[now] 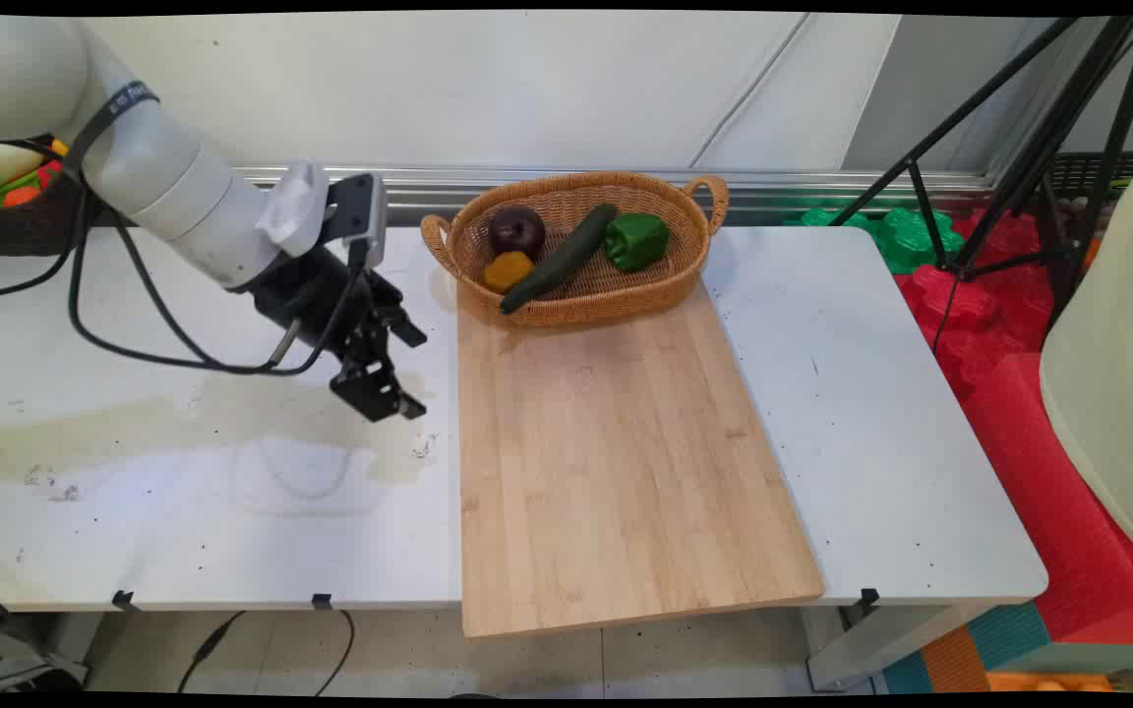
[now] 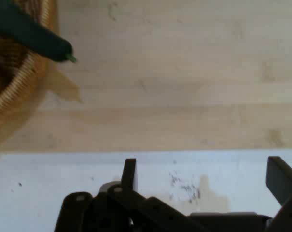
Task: Pick up the cucumber from the vegetable basket
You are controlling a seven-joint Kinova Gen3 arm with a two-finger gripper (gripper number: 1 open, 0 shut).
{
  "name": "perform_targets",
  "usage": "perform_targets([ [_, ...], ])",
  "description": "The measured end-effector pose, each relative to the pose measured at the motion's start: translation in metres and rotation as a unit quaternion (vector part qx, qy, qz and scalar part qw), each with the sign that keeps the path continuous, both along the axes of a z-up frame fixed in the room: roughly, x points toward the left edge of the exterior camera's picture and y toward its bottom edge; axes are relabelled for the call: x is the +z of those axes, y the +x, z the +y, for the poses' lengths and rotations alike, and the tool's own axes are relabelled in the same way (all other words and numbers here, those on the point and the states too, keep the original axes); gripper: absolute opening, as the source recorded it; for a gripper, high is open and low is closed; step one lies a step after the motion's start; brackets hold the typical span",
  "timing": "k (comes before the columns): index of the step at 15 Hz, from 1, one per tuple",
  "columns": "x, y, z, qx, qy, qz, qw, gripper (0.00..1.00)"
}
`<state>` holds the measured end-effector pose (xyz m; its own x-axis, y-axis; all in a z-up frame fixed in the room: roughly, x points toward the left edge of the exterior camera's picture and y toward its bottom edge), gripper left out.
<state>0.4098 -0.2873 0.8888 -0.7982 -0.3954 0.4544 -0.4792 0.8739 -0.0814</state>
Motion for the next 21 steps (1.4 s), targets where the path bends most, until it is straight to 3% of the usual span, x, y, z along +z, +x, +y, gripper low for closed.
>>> perform_targets([
  [7,0.030,-0.018,-0.027,0.042,-0.030,0.037,0.9980,1.00],
  [13,0.054,-0.035,-0.071,0.102,-0.057,0.067,0.9909,1.00],
  [16,0.054,-0.043,-0.098,0.132,-0.064,0.069,0.9868,1.00],
  [21,0.030,-0.060,-0.140,0.173,-0.058,0.062,0.9812,1.00],
])
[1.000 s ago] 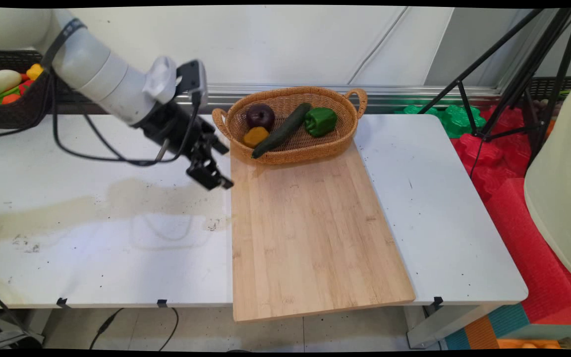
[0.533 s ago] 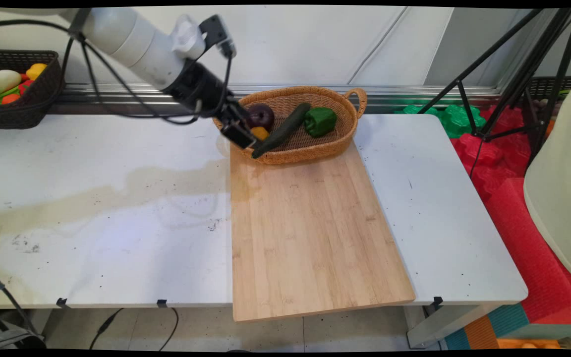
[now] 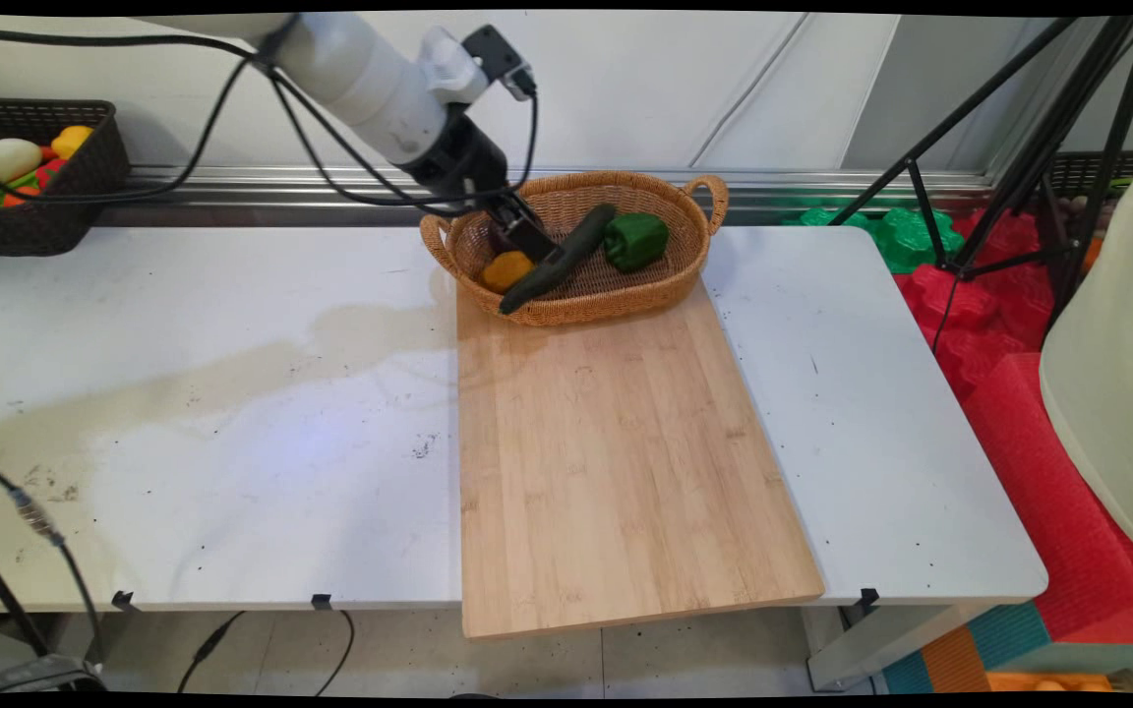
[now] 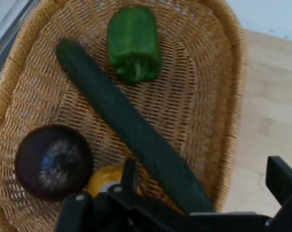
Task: Pick up the cucumber from the vegetable basket
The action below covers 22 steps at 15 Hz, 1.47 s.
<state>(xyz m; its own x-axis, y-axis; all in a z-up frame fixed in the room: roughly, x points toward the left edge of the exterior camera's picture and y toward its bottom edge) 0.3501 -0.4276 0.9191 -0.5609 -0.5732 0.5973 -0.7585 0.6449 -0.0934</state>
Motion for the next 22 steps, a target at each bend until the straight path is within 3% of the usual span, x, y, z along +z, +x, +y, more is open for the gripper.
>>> perform_targets([
  [11,-0.062,-0.022,-0.067,0.079,0.034,-0.001,0.9963,1.00],
  [21,-0.095,-0.036,-0.089,0.126,0.054,0.013,0.9904,1.00],
  [22,-0.097,-0.037,-0.090,0.131,0.055,0.014,0.9898,0.00],
])
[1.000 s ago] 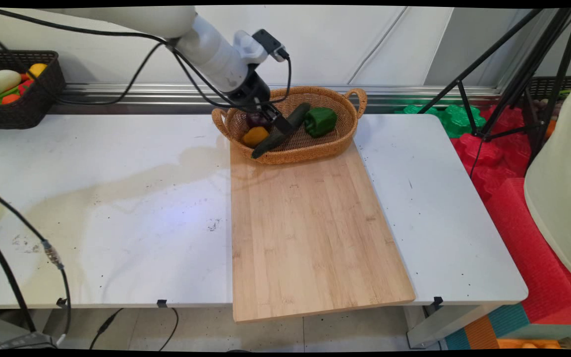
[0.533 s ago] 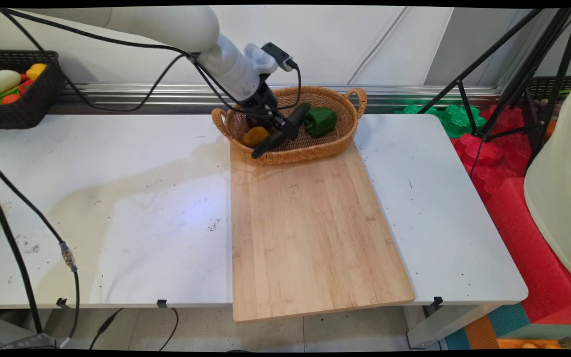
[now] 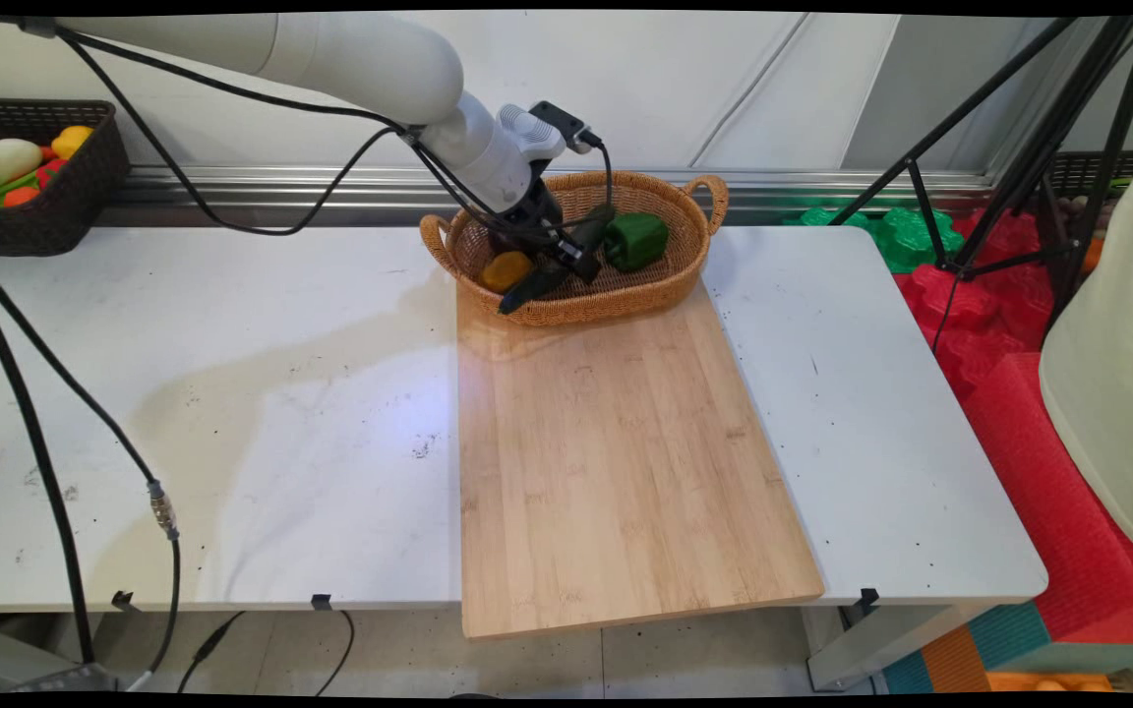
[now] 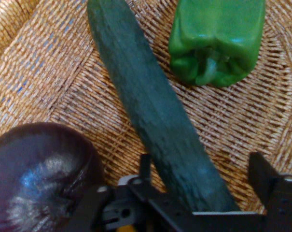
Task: Pick up the cucumber from the vegetable basket, then place the picked object on the cutting board
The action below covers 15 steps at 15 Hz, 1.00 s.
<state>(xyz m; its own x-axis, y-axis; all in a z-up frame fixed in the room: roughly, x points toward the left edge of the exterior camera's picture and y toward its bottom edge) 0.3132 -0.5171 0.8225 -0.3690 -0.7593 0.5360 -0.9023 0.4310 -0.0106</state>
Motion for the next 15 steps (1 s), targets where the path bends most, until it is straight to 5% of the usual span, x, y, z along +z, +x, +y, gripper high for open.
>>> perform_targets([
  [7,0.001,-0.005,0.006,0.031,-0.005,-0.003,0.9995,0.00],
  [15,0.042,-0.008,0.030,0.046,-0.044,-0.015,0.9979,0.00],
])
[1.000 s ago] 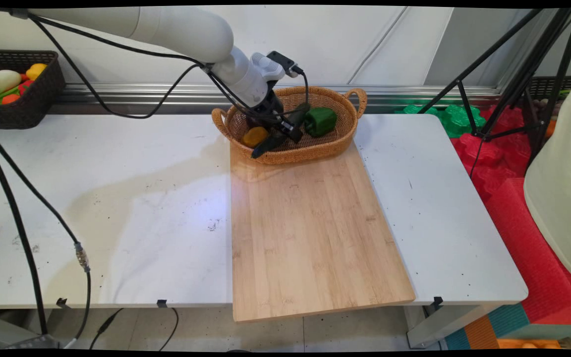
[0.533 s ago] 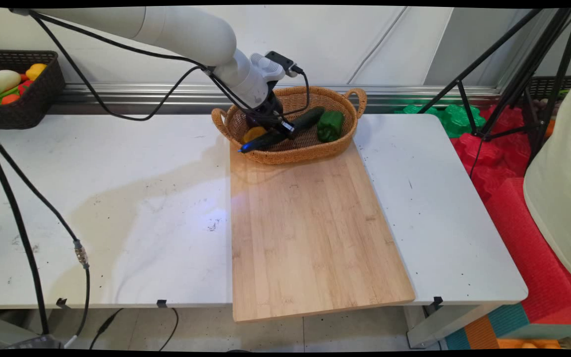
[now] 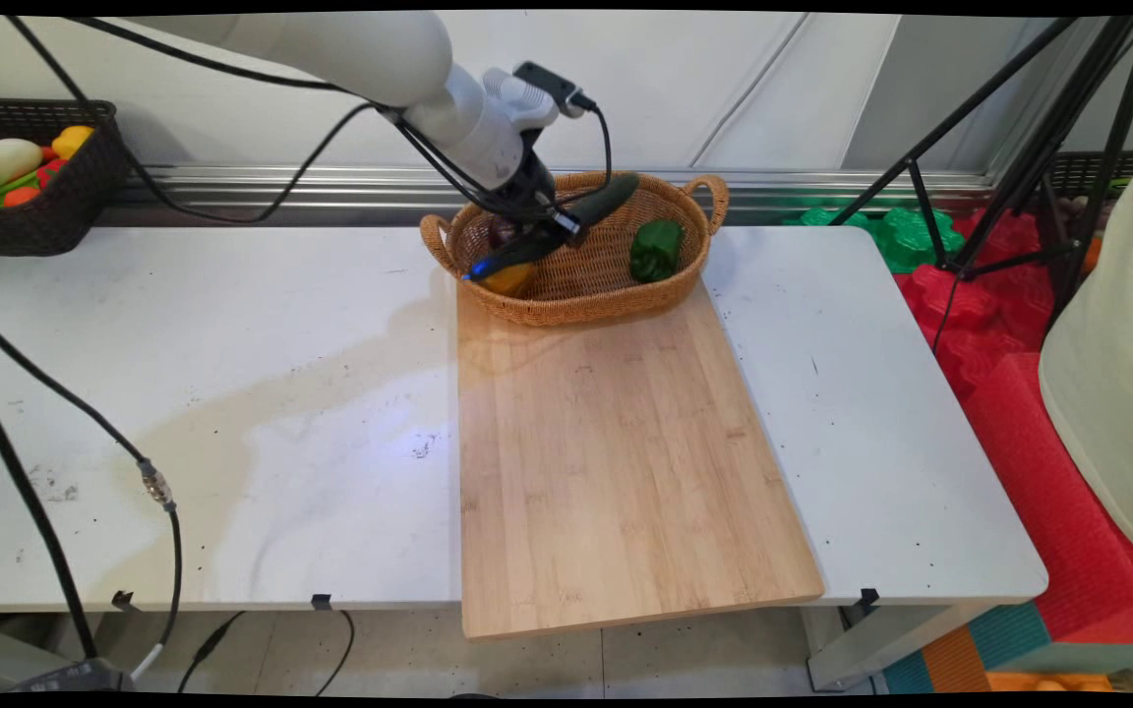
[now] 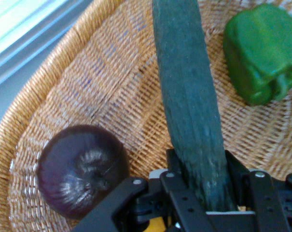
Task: Place the picked object on the cutting board
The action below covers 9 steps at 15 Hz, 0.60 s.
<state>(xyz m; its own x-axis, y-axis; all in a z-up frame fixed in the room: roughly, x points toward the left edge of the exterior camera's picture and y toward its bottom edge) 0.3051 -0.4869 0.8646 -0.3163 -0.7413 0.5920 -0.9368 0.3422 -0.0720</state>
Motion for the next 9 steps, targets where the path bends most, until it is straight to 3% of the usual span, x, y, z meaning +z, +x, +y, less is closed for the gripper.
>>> perform_targets([
  [5,0.045,-0.020,0.033,-0.038,-0.035,0.002,0.9986,0.00],
  [9,0.065,-0.042,0.073,-0.083,-0.042,0.013,0.9956,0.00],
])
